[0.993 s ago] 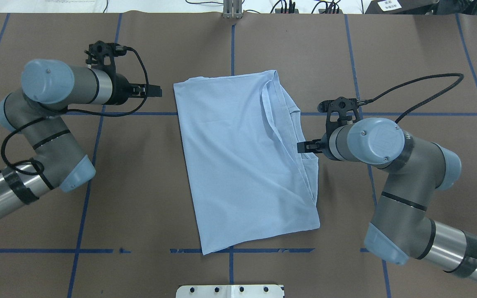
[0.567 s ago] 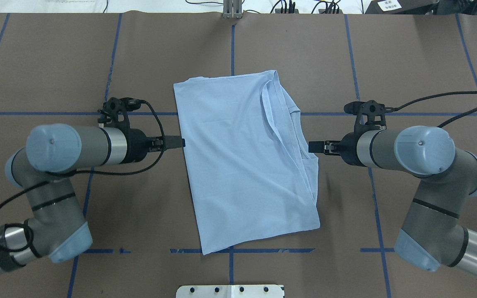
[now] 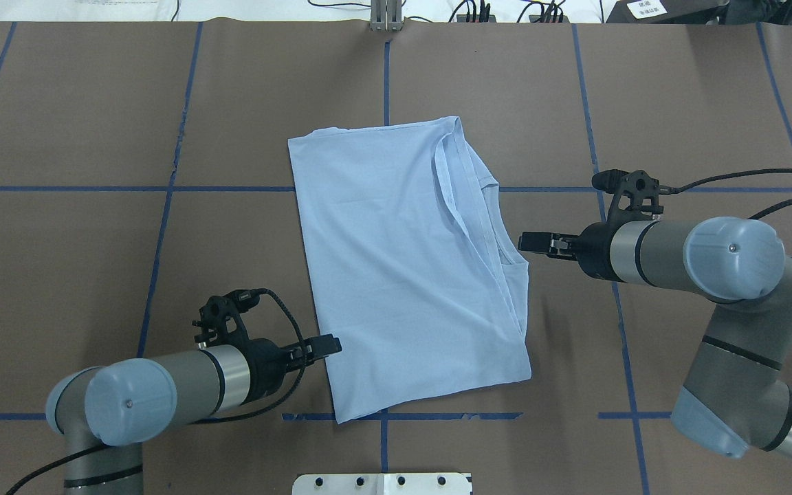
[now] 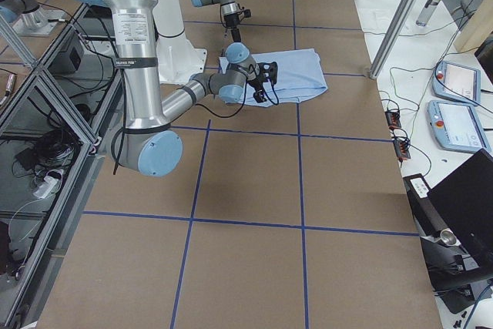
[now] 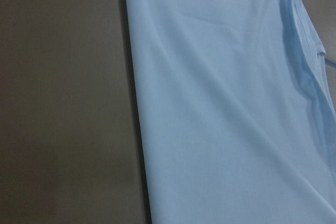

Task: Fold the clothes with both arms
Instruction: 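Lower the left gripper to the shirt corner nearest the robot, then move the right gripper down to the other shirt corner nearest the robot, then grasp the near shirt corners with both grippers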

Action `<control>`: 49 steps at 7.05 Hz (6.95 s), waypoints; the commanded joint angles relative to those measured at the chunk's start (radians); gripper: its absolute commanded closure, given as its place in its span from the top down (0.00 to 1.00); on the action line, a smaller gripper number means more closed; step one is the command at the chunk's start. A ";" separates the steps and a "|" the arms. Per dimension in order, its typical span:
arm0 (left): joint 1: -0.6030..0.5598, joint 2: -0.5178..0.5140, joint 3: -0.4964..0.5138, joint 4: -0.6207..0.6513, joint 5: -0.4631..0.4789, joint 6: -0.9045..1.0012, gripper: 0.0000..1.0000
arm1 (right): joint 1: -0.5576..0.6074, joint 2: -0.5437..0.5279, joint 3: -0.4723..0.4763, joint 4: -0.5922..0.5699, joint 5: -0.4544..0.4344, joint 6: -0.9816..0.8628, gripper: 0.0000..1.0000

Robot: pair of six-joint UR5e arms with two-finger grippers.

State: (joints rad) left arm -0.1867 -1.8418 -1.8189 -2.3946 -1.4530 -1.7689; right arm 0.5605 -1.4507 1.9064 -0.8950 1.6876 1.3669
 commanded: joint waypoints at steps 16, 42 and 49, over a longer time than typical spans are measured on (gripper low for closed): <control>0.136 -0.027 0.019 -0.002 0.062 -0.161 0.47 | -0.002 0.000 -0.010 -0.001 -0.005 0.003 1.00; 0.136 0.108 -0.105 -0.008 0.098 -0.118 0.00 | -0.450 0.148 0.063 -0.568 -0.491 0.679 0.73; 0.136 0.110 -0.102 -0.009 0.098 -0.123 0.00 | -0.455 0.167 0.043 -0.567 -0.491 0.681 0.51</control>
State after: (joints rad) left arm -0.0506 -1.7313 -1.9216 -2.4037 -1.3545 -1.8914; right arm 0.1069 -1.2842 1.9519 -1.4606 1.1953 2.0479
